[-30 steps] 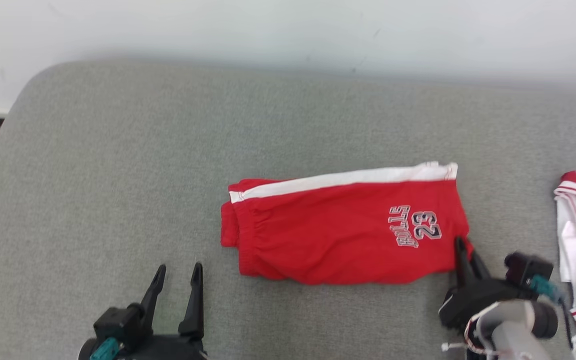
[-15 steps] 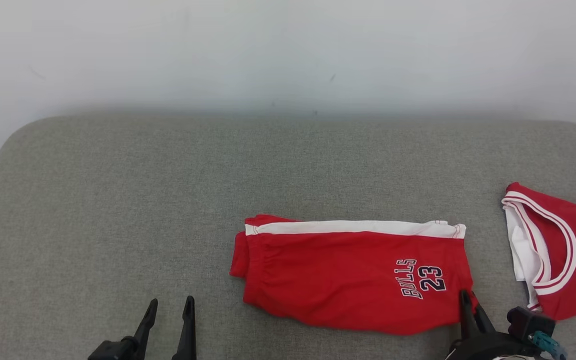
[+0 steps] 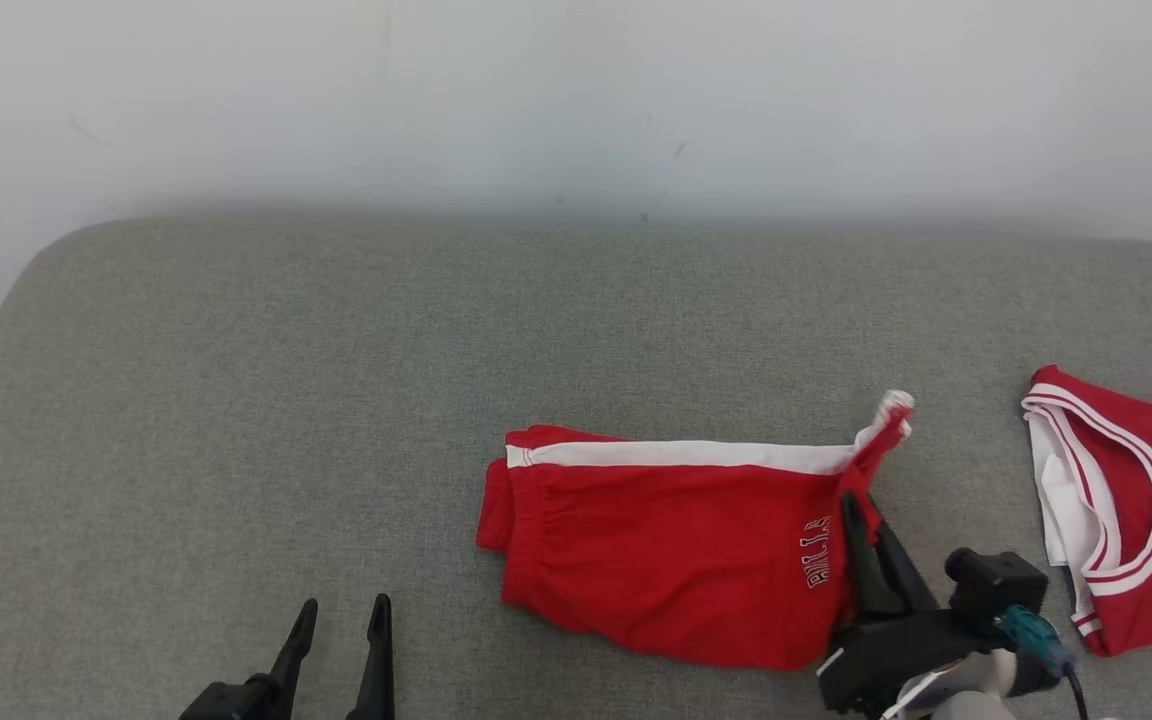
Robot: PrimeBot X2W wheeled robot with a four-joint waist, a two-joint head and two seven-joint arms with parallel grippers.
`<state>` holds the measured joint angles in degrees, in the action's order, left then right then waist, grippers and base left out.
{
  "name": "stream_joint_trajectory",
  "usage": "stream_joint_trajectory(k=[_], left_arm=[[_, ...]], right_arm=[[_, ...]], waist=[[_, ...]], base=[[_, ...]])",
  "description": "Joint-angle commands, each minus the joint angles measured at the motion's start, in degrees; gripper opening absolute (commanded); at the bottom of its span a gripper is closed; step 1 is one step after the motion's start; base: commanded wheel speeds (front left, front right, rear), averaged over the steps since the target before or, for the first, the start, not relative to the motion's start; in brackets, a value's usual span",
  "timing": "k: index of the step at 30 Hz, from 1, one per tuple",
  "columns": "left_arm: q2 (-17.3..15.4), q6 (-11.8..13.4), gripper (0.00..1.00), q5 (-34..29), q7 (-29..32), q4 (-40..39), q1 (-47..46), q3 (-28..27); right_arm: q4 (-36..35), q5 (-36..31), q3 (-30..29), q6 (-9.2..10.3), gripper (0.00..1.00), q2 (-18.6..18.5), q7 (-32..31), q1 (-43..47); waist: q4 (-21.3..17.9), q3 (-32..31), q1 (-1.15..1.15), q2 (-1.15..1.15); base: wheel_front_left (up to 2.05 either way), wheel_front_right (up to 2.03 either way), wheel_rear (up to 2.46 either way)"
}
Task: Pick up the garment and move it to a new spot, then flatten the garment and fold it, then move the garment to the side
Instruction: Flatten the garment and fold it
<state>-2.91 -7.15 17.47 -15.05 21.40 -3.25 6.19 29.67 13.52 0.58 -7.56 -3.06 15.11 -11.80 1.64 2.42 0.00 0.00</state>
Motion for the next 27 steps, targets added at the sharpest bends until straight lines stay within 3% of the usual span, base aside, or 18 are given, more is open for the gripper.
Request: stream_joint_trajectory(k=[1,11,20,23,27], left_arm=[[0.01,-0.36,1.00,0.24,-0.16,0.12,0.42,0.18],[0.00,0.58,1.00,0.36,-0.16,-0.10,-0.04,0.95],[0.02,0.87,1.00,0.20,-0.16,0.06,-0.39,1.62],[0.01,1.14,1.00,-0.20,-0.16,0.36,-0.65,1.67],[0.01,1.76,1.00,-0.42,-0.16,0.54,-0.90,1.53]], right_arm=[[-1.73,0.70,3.12,0.15,0.00,0.23,-0.02,-0.54],[-3.99,5.32,21.80,0.15,0.00,0.20,-0.01,-2.33],[-1.21,8.61,30.54,0.15,0.00,0.18,-0.01,-6.72],[0.08,9.28,31.50,0.15,1.00,0.18,-0.01,-8.16],[-0.05,10.18,32.15,0.15,1.00,0.20,-0.01,-9.01]], waist=[[0.64,0.14,0.00,0.00],[4.30,0.49,0.00,0.00],[5.86,0.97,0.00,0.00],[6.07,1.12,0.00,0.00],[5.73,1.25,0.00,0.00]], base=[[0.00,0.00,0.00],[0.00,0.00,0.00],[0.00,0.00,0.00],[0.00,0.00,0.00],[0.00,0.00,0.00]])
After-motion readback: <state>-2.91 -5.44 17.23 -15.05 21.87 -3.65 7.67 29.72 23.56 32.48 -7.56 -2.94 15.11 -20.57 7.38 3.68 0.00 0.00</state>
